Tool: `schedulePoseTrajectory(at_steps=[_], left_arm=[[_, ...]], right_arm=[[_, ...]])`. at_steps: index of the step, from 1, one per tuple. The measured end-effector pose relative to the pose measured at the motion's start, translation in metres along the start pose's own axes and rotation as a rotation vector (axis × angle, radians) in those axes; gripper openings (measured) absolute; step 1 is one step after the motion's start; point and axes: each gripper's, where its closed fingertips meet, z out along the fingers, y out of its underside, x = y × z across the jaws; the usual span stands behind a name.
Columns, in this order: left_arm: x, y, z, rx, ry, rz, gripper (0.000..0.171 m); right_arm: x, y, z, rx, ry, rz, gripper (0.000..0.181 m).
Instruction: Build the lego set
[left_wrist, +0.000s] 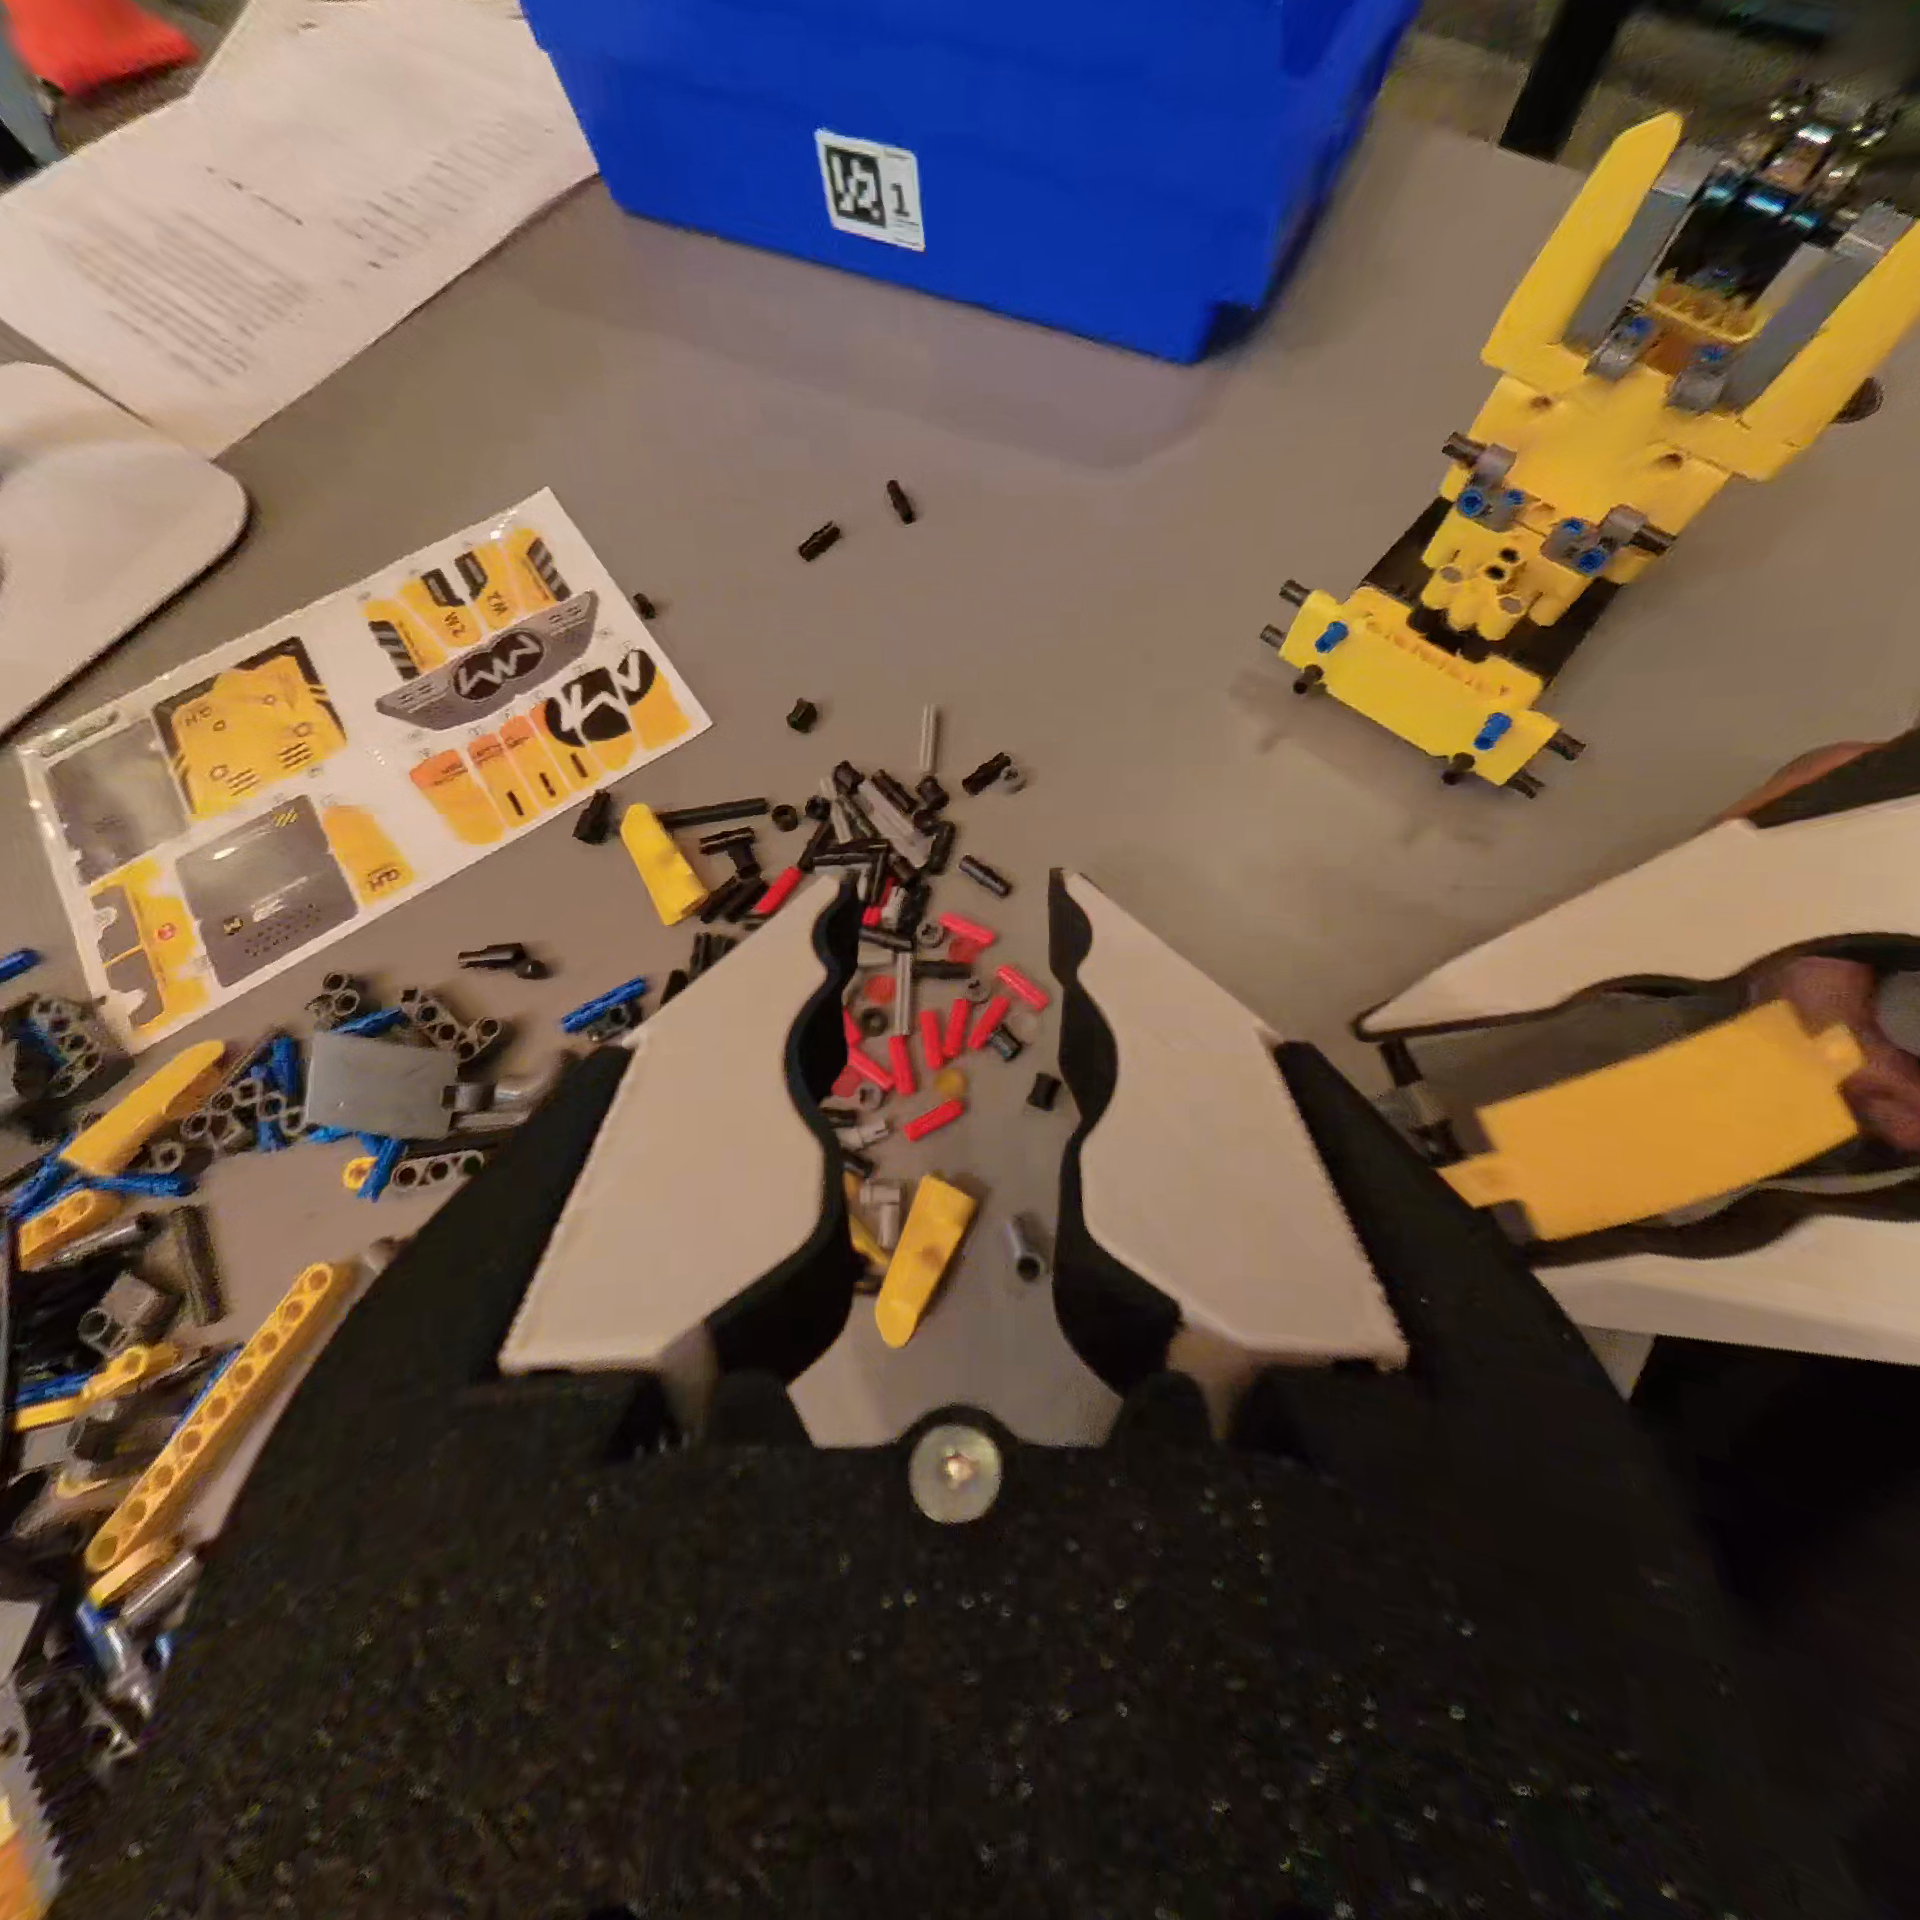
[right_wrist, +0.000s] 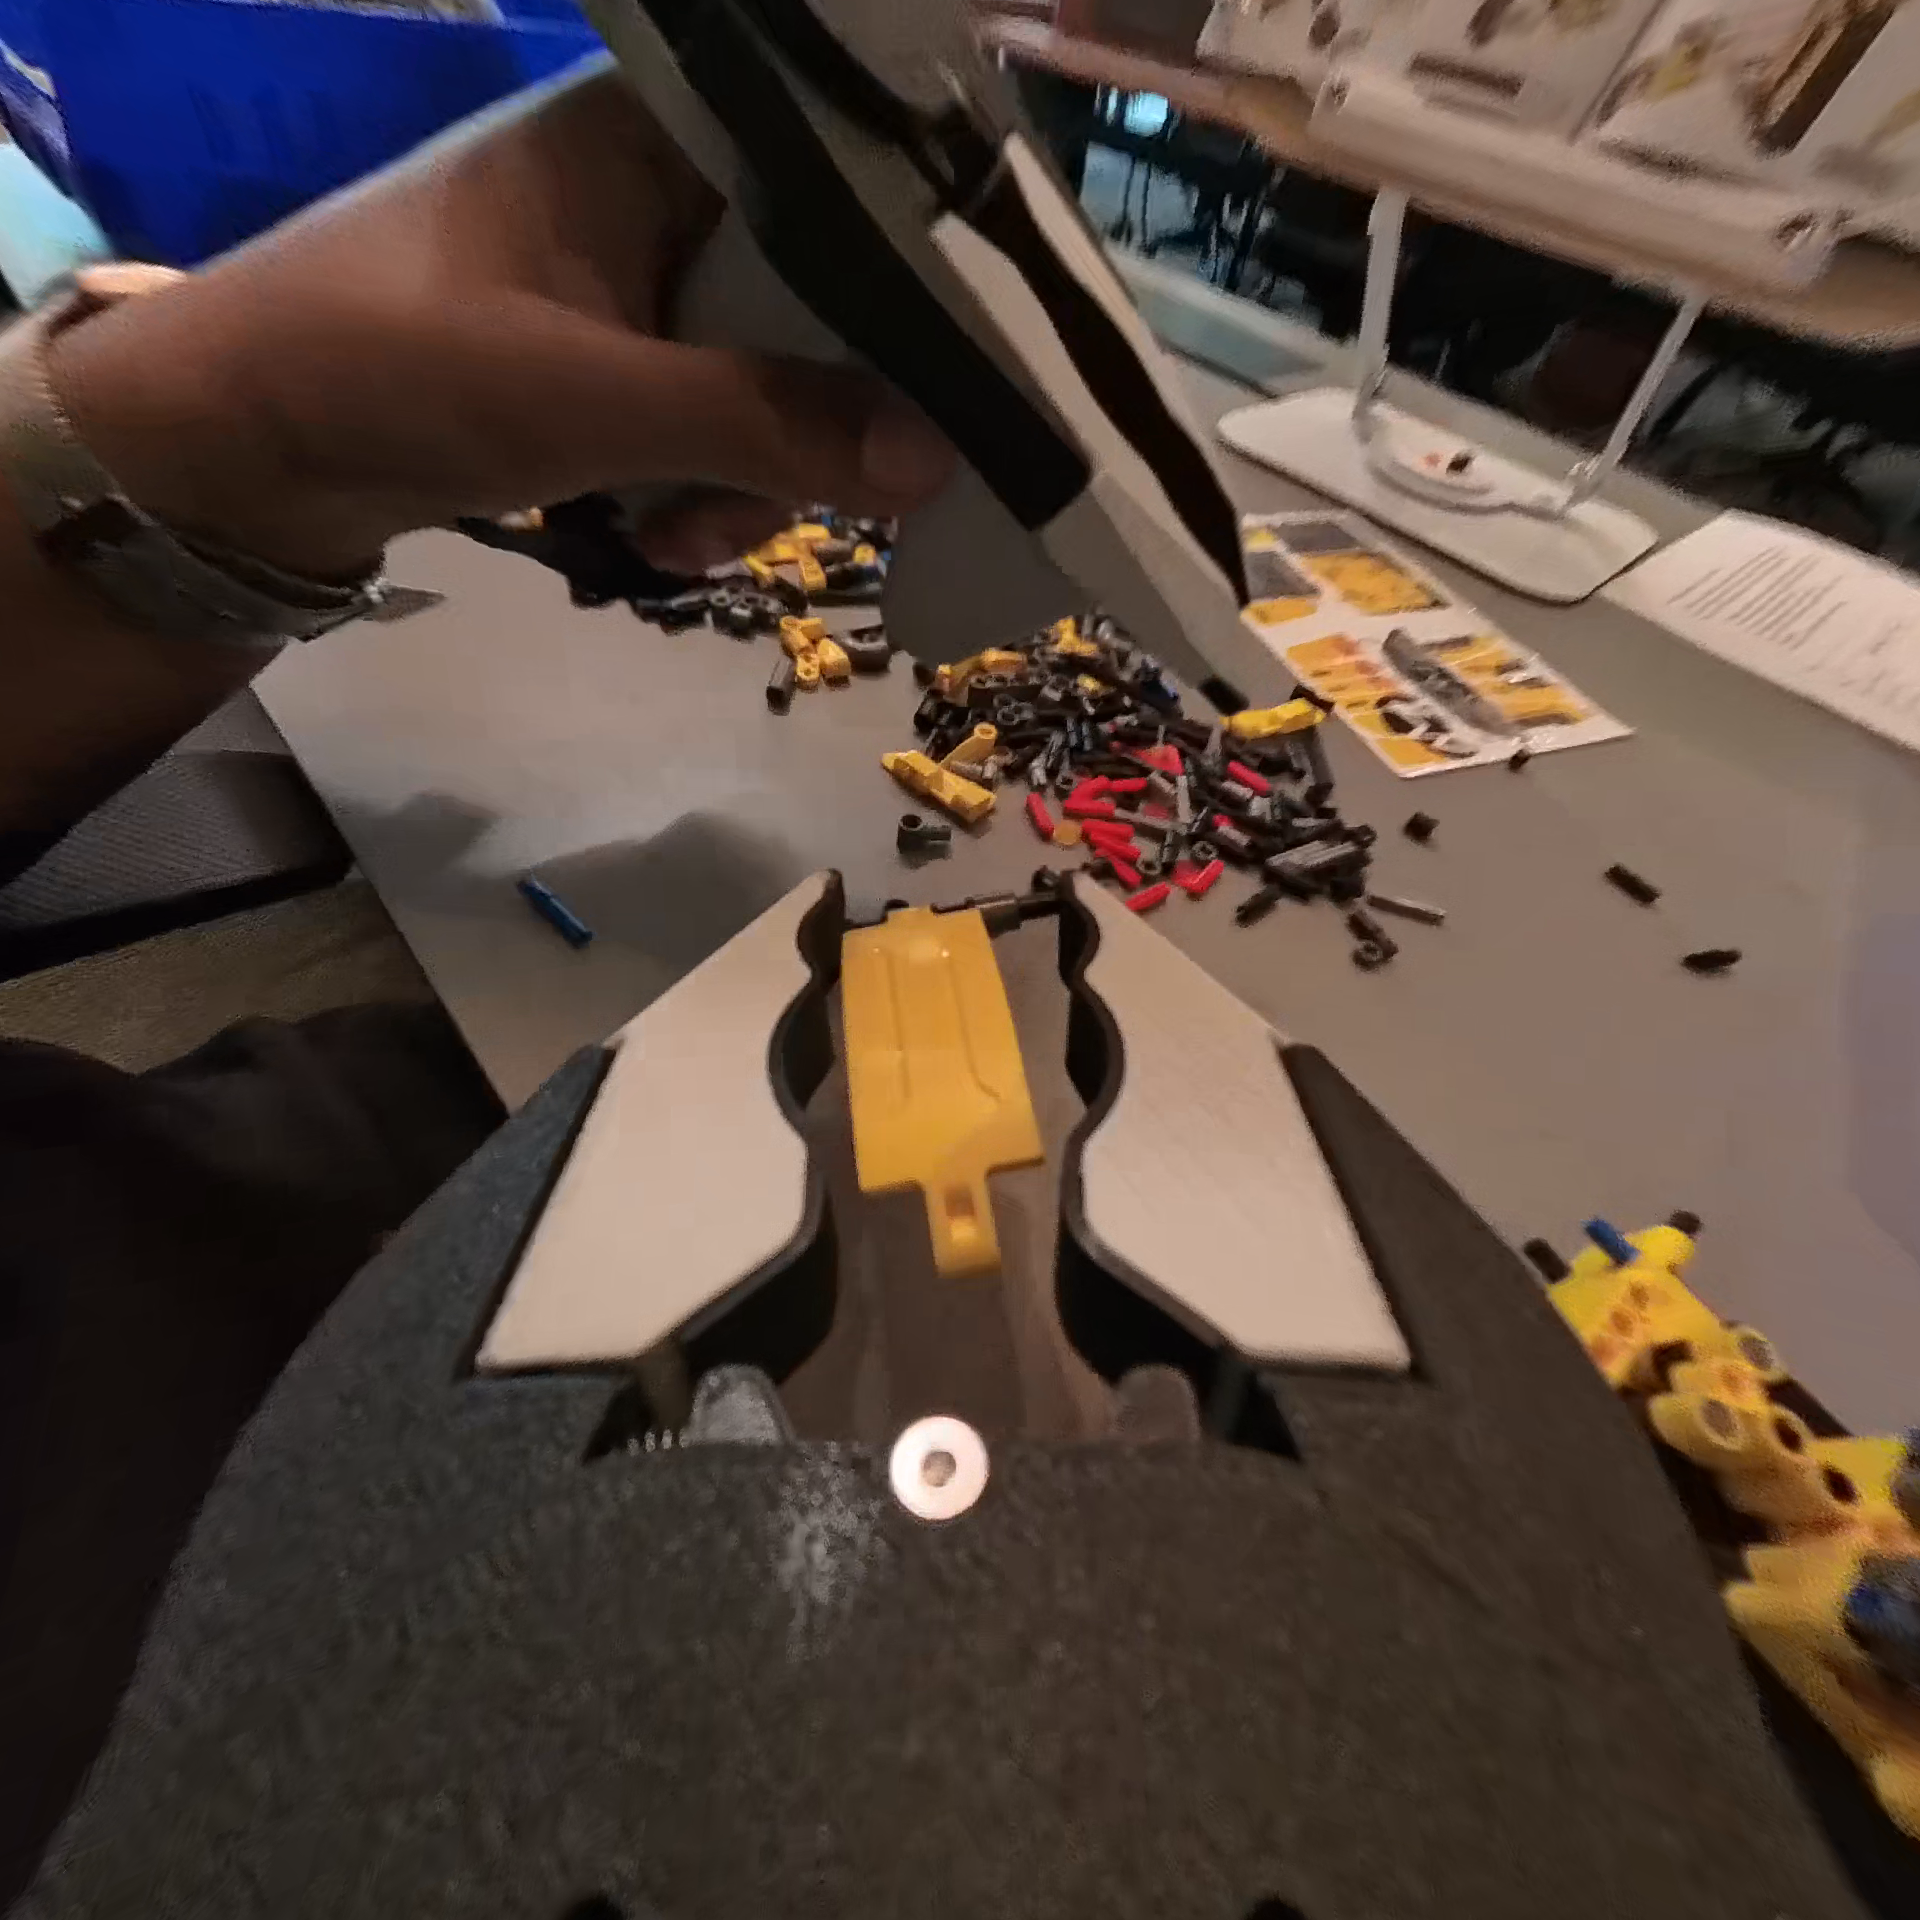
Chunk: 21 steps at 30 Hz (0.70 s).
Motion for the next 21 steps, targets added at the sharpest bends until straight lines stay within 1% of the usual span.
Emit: schedulePoseTrajectory(at_steps=[3,6,9,17,19,21], left_arm=[[-0.006,-0.002,-0.006,0.021,0.005,-0.025,0.036],[-0.022,-0.003,-0.013,0.027,-0.072,-0.008,0.036],[-0.035,-0.002,-0.018,0.032,-0.131,0.004,0.036],[-0.057,0.004,-0.021,0.033,-0.176,-0.036,0.036],[-0.064,0.006,-0.023,0.033,-0.198,-0.051,0.036],[-0.074,0.008,-0.025,0.035,-0.244,-0.056,0.036]], right_arm=[[0.003,0.008,0.017,-0.109,-0.011,0.071,0.040],[0.016,0.015,0.027,-0.170,0.036,0.124,0.040],[0.024,0.020,0.032,-0.201,0.075,0.138,0.040],[0.027,0.031,0.038,-0.276,0.098,0.147,0.043],[0.029,0.031,0.038,-0.275,0.101,0.154,0.050],[0.031,0.022,0.035,-0.244,0.124,0.146,0.051]])
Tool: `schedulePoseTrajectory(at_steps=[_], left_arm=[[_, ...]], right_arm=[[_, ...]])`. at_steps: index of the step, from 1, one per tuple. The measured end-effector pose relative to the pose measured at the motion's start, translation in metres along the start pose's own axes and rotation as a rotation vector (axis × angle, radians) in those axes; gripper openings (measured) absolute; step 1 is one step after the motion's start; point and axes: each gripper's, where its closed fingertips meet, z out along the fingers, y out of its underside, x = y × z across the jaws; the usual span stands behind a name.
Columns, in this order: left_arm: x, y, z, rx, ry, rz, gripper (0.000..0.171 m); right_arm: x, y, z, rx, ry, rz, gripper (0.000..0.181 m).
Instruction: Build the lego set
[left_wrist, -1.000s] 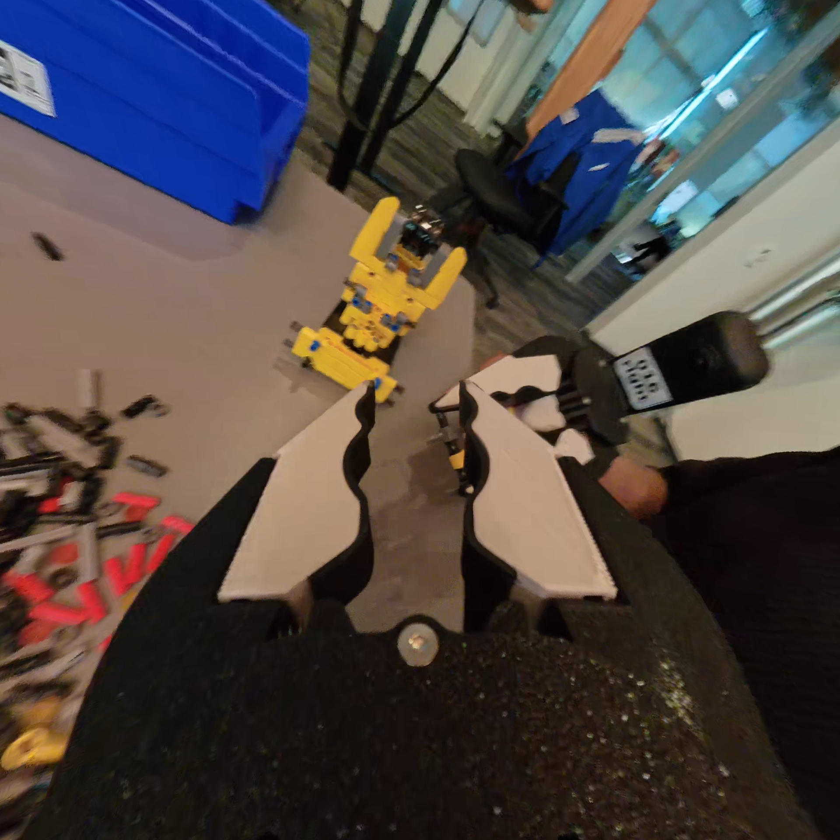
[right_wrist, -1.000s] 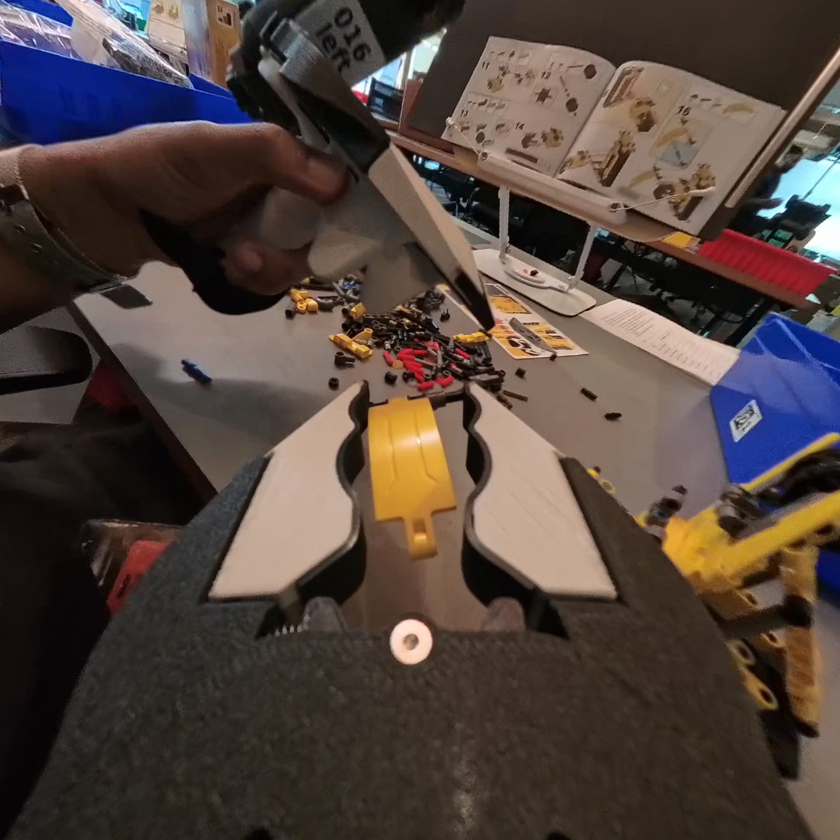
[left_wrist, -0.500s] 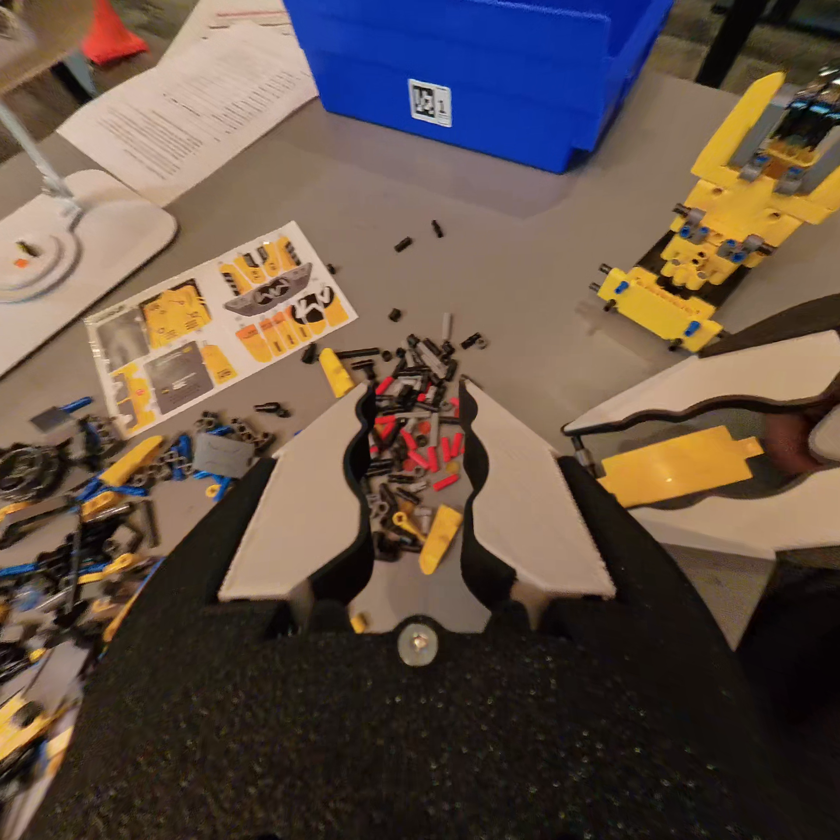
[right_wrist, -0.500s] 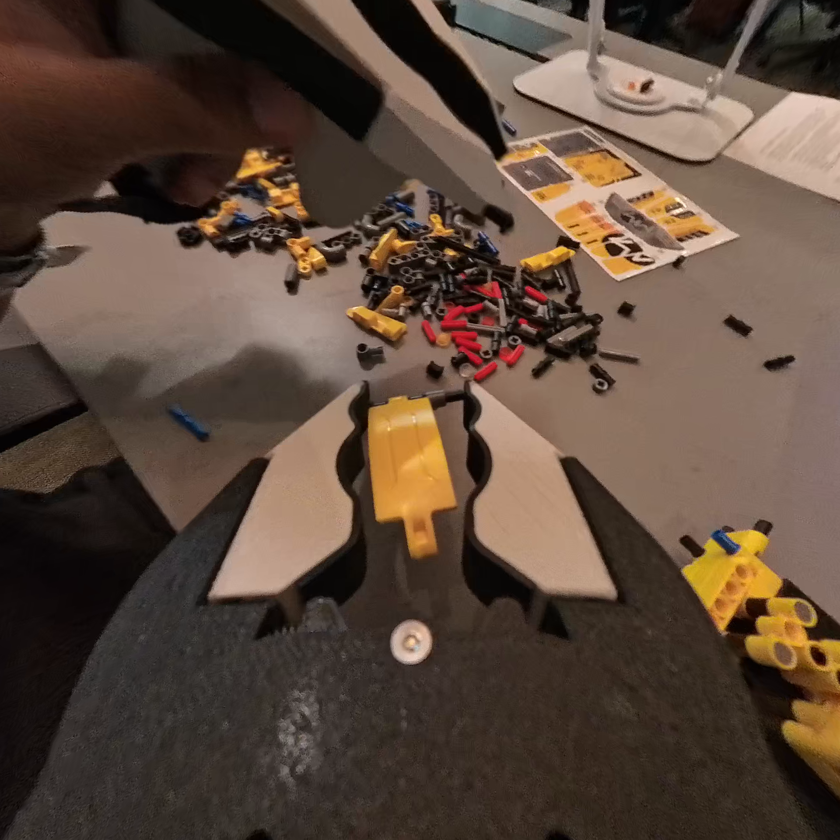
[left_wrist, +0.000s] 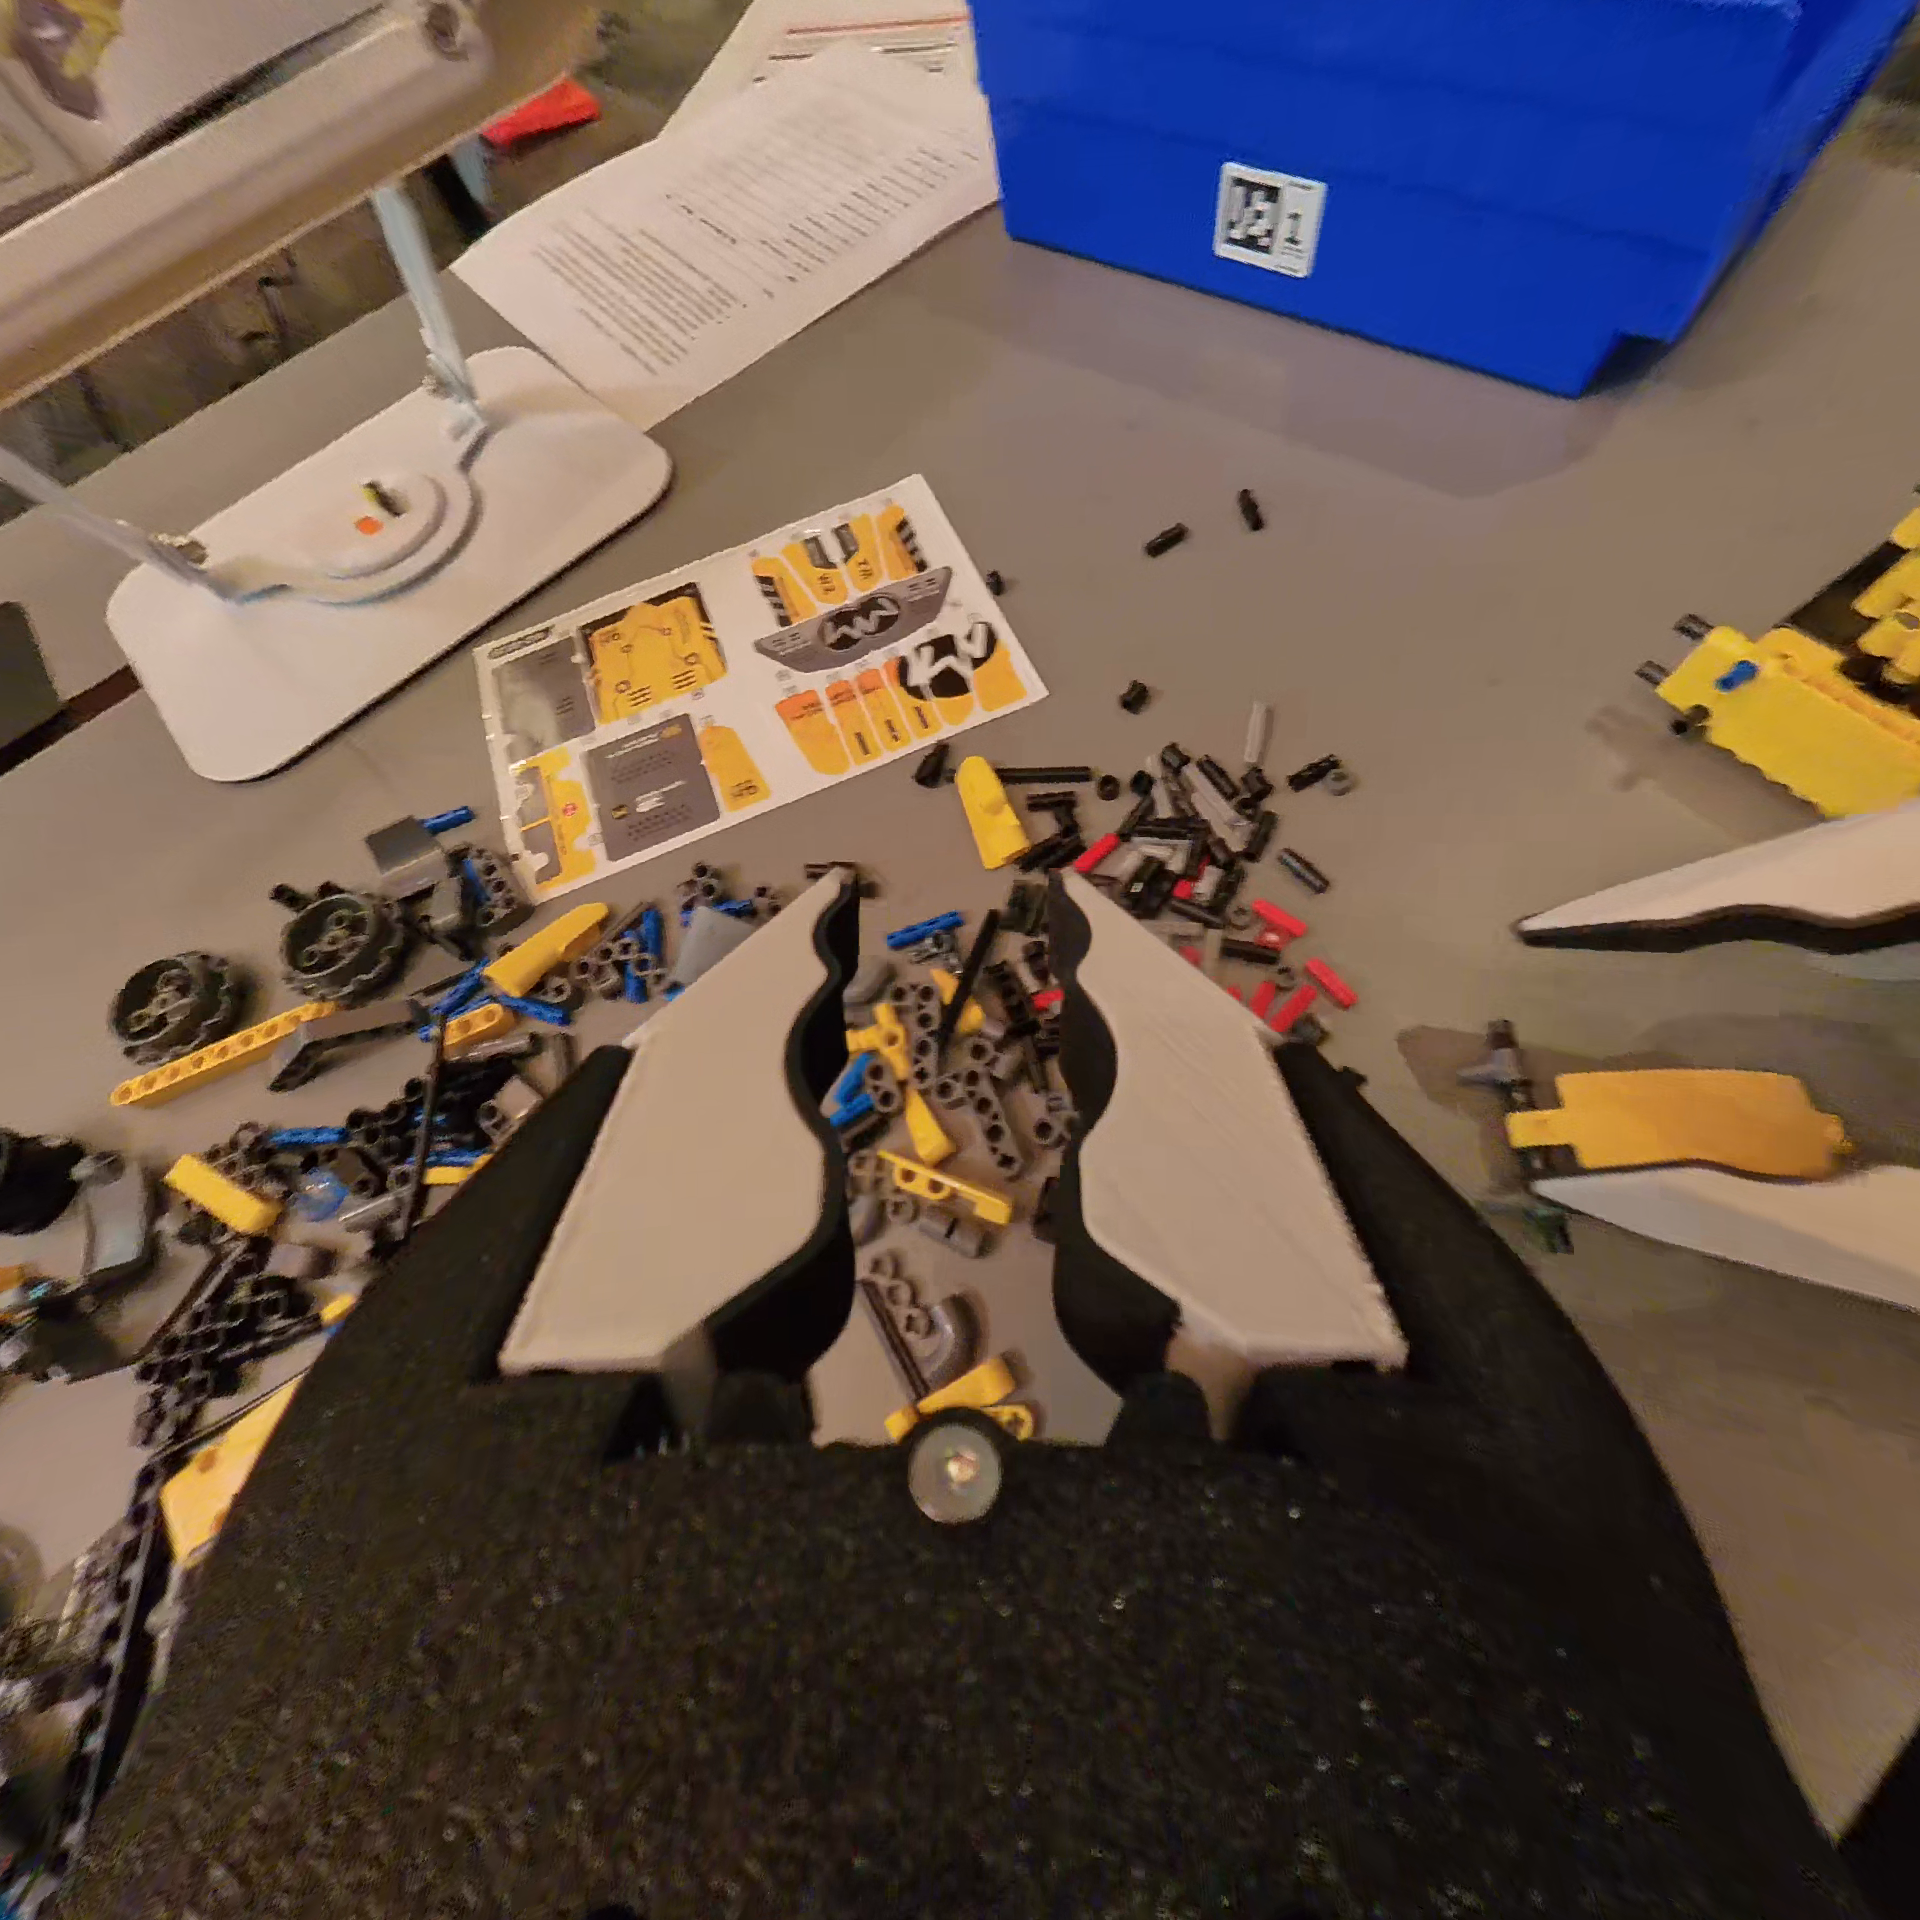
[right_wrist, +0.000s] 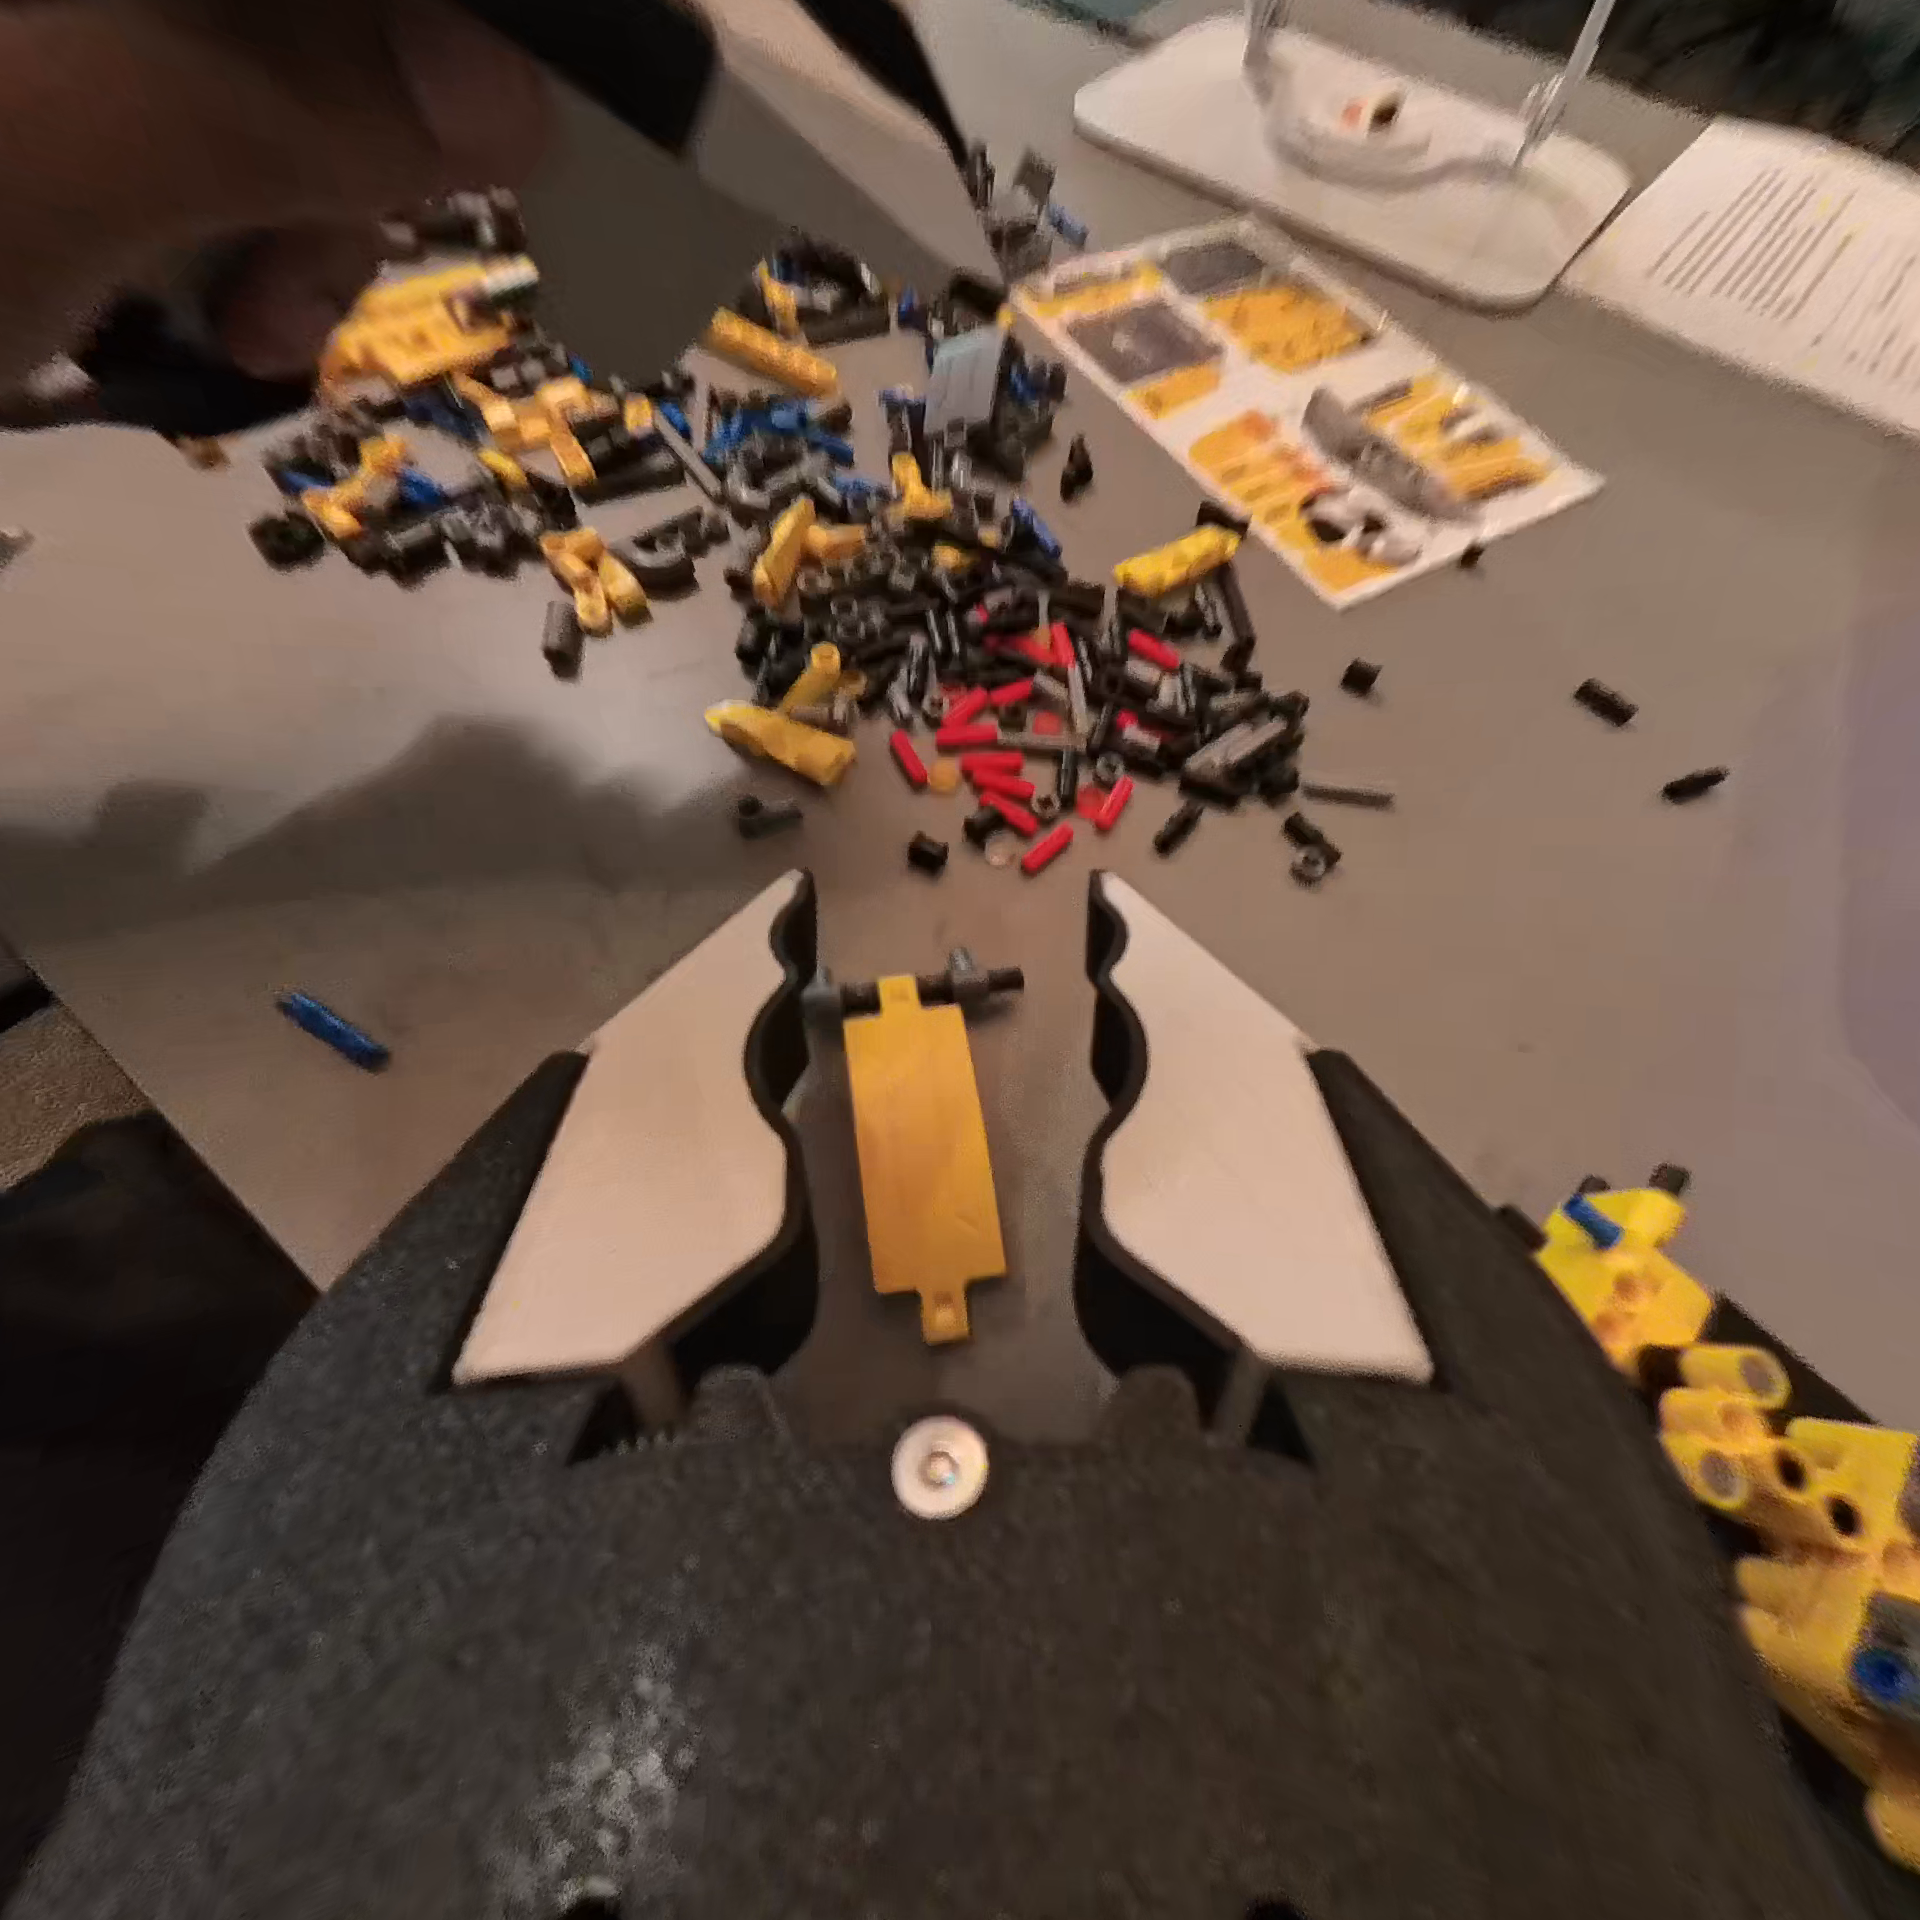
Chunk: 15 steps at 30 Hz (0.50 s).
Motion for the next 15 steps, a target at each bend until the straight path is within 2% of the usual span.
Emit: schedulePoseTrajectory(at_steps=[3,4,5,7,10,13,15], left_arm=[[-0.019,0.004,0.000,-0.017,-0.098,0.017,0.029],[-0.021,0.006,0.000,-0.024,-0.113,0.033,0.016],[-0.021,0.008,0.000,-0.028,-0.114,0.052,0.000],[-0.023,0.010,0.001,-0.036,-0.137,0.070,0.000],[-0.035,0.012,-0.001,-0.067,-0.258,0.143,0.000],[-0.048,0.008,-0.007,-0.075,-0.419,0.240,0.000],[-0.048,0.003,-0.011,-0.066,-0.460,0.267,0.000]], right_arm=[[-0.017,-0.041,-0.019,0.158,-0.002,-0.088,0.050],[-0.029,-0.059,-0.029,0.226,-0.019,-0.142,0.050],[-0.045,-0.076,-0.039,0.295,-0.040,-0.204,0.044],[-0.076,-0.109,-0.061,0.445,-0.048,-0.322,0.004],[-0.118,-0.143,-0.084,0.628,-0.040,-0.469,0.000],[-0.138,-0.153,-0.074,0.612,-0.061,-0.457,0.000],[-0.134,-0.155,-0.063,0.582,-0.052,-0.382,0.000]])
